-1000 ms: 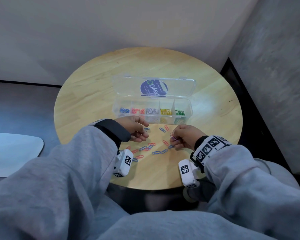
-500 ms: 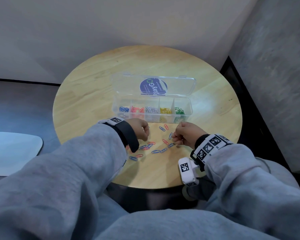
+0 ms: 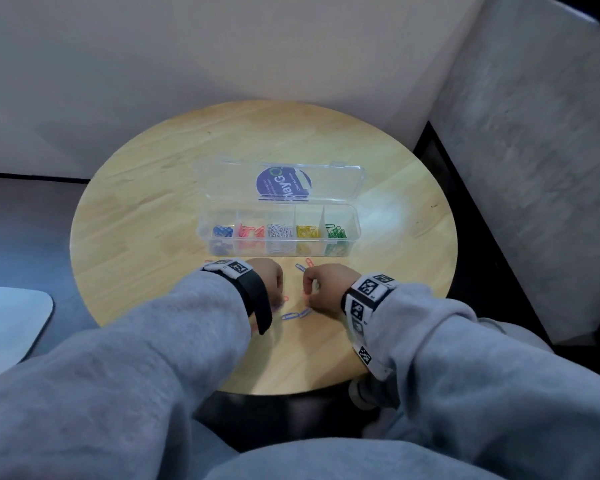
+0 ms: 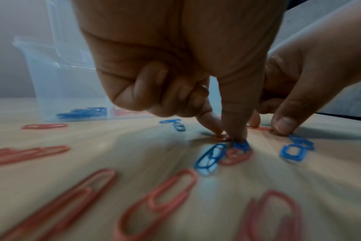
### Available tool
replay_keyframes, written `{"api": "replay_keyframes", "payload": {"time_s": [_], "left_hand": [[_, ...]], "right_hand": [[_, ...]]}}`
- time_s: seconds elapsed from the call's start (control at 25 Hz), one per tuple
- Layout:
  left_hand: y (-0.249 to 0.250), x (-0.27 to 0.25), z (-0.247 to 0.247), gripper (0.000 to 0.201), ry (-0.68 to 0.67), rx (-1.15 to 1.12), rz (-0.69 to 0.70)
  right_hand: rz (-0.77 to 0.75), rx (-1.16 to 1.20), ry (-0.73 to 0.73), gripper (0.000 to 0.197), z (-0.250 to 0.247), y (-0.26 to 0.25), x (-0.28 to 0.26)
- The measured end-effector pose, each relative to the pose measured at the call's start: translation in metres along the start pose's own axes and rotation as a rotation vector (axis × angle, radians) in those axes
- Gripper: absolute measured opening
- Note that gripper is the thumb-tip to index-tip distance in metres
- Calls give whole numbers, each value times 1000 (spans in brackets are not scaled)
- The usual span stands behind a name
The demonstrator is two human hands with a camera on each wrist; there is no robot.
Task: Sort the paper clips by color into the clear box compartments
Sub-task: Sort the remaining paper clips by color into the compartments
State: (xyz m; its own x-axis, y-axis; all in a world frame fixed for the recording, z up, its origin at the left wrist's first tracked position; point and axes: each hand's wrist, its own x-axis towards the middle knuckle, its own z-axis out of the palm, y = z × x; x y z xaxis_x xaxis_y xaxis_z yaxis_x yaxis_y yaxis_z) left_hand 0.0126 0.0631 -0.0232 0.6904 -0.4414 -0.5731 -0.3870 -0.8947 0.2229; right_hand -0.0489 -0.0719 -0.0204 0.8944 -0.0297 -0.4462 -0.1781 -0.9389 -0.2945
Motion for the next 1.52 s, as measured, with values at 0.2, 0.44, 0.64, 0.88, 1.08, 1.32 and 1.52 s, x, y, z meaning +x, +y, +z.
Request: {"api": "replay_keyframes", "payload": {"time_s": [0.2,0.44,0.64,0.88,1.08,1.32,1.52], "left_hand": [[1,4,1,27,-64,-57,-7],[-8,4,-3,25,-60,-184,5],[-11,3,-10,27,-51,-395,-5],[-10,-9,-24,29,-51,-742,-4],[-7,-15,-34,28,-76,-836,-143],[-23,-5,-37,3,54,-367,-109],[-21,-17,-30,14,-9,59,-29]], "right_hand": [[-20,-82,-37,13,-2,-6,9],[-73,-58,-37,14,-2,3,13],[-25,-233,-176,24,-3,-3,21],[56,110,-131,10,-19,1,9],[226,1134,-247,27,-35,22,-3],[316,1027,-109,17,-29,32,6],[57,126,74,27,-26,15,12]]}}
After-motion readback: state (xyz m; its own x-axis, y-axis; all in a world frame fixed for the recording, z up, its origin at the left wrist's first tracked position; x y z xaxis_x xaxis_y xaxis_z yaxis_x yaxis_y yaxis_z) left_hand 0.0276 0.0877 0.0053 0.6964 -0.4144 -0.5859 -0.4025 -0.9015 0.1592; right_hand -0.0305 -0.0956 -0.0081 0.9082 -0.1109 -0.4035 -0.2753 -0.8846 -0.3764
